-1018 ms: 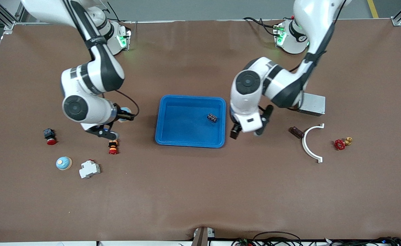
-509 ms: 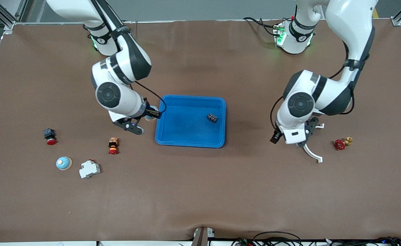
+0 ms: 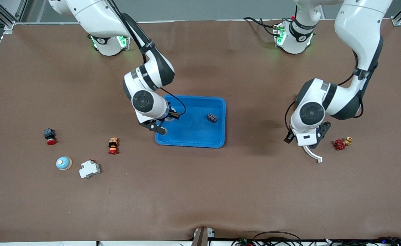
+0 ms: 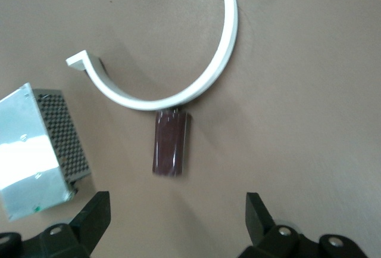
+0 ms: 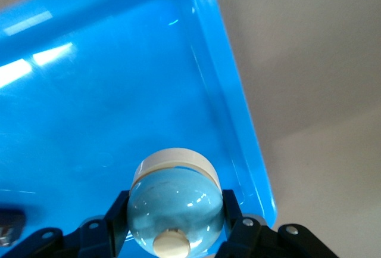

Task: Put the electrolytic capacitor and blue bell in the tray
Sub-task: 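Release the capacitor, reach the second capacitor while the right gripper carries the bell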

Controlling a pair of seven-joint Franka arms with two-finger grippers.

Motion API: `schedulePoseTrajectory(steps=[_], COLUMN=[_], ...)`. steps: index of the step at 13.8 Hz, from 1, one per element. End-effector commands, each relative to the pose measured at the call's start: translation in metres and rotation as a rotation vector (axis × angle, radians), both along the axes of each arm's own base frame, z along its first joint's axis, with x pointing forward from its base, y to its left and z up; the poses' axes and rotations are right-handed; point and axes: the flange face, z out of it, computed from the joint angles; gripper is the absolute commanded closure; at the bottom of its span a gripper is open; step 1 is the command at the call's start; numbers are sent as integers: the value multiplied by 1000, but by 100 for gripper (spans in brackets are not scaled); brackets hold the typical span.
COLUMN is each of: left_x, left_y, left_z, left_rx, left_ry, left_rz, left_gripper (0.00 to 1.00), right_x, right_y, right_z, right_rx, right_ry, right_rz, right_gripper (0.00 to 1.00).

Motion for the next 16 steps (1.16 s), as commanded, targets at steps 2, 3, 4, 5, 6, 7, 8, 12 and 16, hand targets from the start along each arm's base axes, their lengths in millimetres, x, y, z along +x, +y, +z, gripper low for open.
schedulePoseTrajectory(steps=[2, 3, 4, 5, 6, 7, 8, 12, 16], left_x=[-2, 1, -1, -4, -8, -8, -7, -9, -3], left_y=[13, 20, 24, 23, 23, 24, 28, 31, 34], left_z=[-21, -27, -37, -42, -47, -48, -49, -61, -50], left_rx=[37, 22, 4, -8, -10, -10, -8, -1, 11], left_ry=[-10, -26, -33, -42, -38, -36, -35, -19, -51], left_rz=[-72, -63, -59, -66, -71, -71, -65, -77, -56], left_gripper=[0, 0, 0, 0, 0, 19, 36, 62, 100], right_x=[-8, -12, -14, -17, -19, -19, -19, -21, -22], right_y=[9, 13, 14, 16, 19, 19, 20, 19, 19], right_z=[-15, -17, -22, -31, -36, -38, -39, -45, -50], right_rx=[1, 5, 5, 11, 24, 34, 39, 33, 30], right_ry=[28, 37, 47, 62, 68, 70, 74, 80, 86], right_rz=[2, 8, 6, -1, 0, 3, 5, 11, 12], right_gripper=[76, 76, 76, 76, 76, 76, 75, 74, 69])
